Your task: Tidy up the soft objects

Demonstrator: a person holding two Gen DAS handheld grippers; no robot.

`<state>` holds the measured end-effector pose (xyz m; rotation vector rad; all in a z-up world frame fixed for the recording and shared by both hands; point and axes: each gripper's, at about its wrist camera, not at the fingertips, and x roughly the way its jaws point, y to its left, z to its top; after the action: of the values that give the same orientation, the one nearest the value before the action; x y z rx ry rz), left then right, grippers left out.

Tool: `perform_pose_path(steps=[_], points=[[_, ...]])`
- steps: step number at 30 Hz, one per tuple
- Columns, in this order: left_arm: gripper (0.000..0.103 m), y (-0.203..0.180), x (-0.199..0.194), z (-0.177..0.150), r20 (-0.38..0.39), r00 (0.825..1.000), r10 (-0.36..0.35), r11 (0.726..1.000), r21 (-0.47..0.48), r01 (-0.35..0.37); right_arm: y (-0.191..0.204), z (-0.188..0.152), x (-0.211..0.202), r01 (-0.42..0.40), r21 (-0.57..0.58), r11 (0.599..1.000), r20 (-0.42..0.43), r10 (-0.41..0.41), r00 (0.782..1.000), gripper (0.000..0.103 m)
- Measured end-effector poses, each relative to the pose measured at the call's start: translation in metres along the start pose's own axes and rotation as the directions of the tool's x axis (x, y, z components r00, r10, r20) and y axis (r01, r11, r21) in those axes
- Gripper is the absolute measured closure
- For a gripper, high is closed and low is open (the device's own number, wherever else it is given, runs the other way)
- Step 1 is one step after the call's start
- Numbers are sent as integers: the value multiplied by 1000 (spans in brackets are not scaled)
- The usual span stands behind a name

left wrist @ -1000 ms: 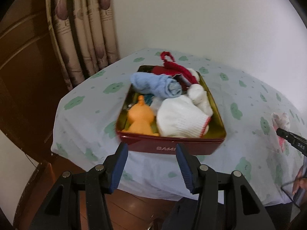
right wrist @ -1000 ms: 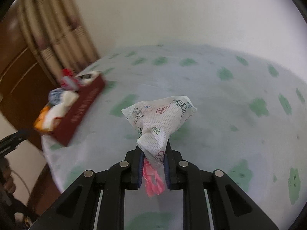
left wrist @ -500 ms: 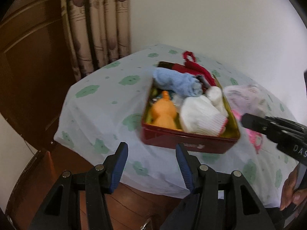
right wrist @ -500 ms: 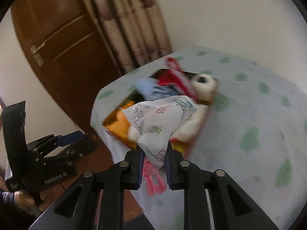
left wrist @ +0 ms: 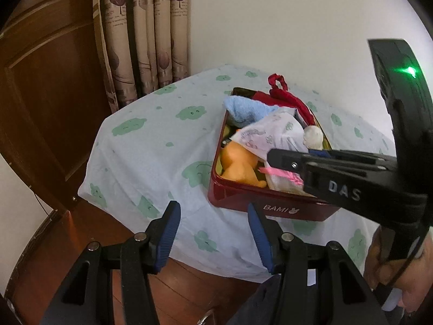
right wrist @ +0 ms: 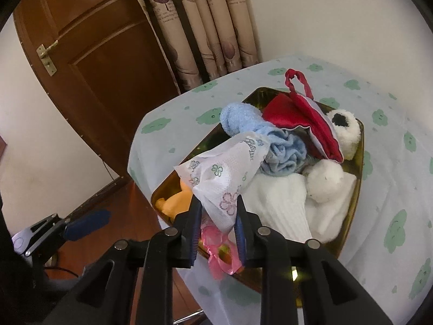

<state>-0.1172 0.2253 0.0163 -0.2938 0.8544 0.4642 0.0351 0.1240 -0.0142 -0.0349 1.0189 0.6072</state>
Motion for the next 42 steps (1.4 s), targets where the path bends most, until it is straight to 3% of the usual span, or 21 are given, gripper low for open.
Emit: perform_pose_path(steps=[11,12,16,21,25,30,37,40,42], points=[[50,-2,8,-2,-27,1000,-10,1000,9,10,-22,17,10,64,26,998,3,-64,998,77],[50,-3,8,-3,-28,1000,-6,1000,15,7,-23,17,9,59,30,998,3,-59,998,74],[50,-5,8,-2,-25,1000,4,1000,28,-3,-27,10,-2,46,51,998,30,-47,998,45],[50,-6,7,-2,-18,1000,10,999,34,-10,-30,-3,-27,30,79,996,96,-37,995,37],[50,-9,5,-3,-9,1000,21,999,47,-20,-27,-15,-47,39,75,996,144,-49,988,23],[50,-16,-1,-3,21,1000,24,997,72,-25,-24,-29,-71,67,92,993,196,-84,977,17],[50,-31,-18,-6,98,995,17,990,137,-30,-14,-49,-107,151,117,982,296,-179,938,9],[50,-36,-29,-7,159,987,10,987,155,-35,-8,-57,-125,214,141,967,360,-251,899,4],[50,-39,-32,-7,175,985,-7,985,168,-23,-1,-63,-137,272,164,948,408,-316,857,2]])
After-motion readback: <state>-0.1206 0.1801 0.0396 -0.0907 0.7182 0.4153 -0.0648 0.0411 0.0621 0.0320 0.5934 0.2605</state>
